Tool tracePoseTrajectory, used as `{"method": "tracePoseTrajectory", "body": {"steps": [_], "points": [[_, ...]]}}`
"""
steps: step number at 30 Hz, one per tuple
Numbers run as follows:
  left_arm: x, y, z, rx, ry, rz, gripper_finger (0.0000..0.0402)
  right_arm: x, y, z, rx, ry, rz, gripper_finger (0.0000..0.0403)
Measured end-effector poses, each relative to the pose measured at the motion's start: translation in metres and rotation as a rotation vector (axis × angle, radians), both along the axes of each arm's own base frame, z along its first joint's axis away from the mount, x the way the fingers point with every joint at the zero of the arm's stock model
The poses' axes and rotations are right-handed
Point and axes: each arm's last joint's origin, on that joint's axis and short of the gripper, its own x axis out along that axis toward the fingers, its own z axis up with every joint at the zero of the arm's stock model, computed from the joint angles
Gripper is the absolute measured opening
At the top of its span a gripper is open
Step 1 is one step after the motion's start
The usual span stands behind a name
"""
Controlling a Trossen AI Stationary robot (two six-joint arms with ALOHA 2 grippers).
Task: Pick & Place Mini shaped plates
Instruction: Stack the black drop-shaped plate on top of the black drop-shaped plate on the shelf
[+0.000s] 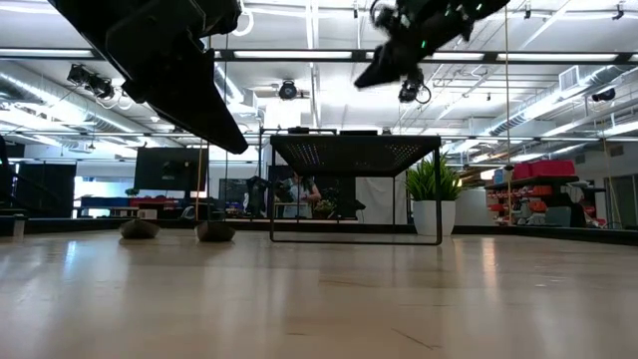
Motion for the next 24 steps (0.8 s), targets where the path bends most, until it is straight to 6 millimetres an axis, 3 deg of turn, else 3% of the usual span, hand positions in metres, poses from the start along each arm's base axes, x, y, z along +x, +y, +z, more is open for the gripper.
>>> {"method": "tracePoseTrajectory", "body": {"steps": [5, 8, 10, 13, 17, 24], "points": [[0.000, 0.000, -0.001, -0.015, 0.016, -0.014, 0.0135, -0.019, 0.037, 0.037, 0.256, -0.150, -0.088, 0.0163], [-0.006, 0.000, 0.002, -0.052, 0.117, -0.060, 0.0135, -0.030, 0.070, 0.042, 0.361, -0.089, -0.006, 0.0153], [-0.012, 0.002, 0.011, -0.067, 0.196, -0.051, 0.0135, -0.032, 0.097, 0.036, 0.414, -0.038, 0.083, 0.0141], [-0.026, 0.011, 0.029, -0.024, 0.304, 0.037, 0.0135, -0.033, 0.138, 0.013, 0.485, 0.029, 0.197, 0.0121], [-0.040, 0.022, 0.044, 0.077, 0.371, 0.115, 0.0135, -0.038, 0.189, -0.037, 0.534, 0.103, 0.292, 0.0093], [-0.043, 0.035, 0.029, 0.154, 0.547, -0.049, 0.0135, -0.061, 0.260, -0.136, 0.672, 0.052, 0.235, 0.0055]]}}
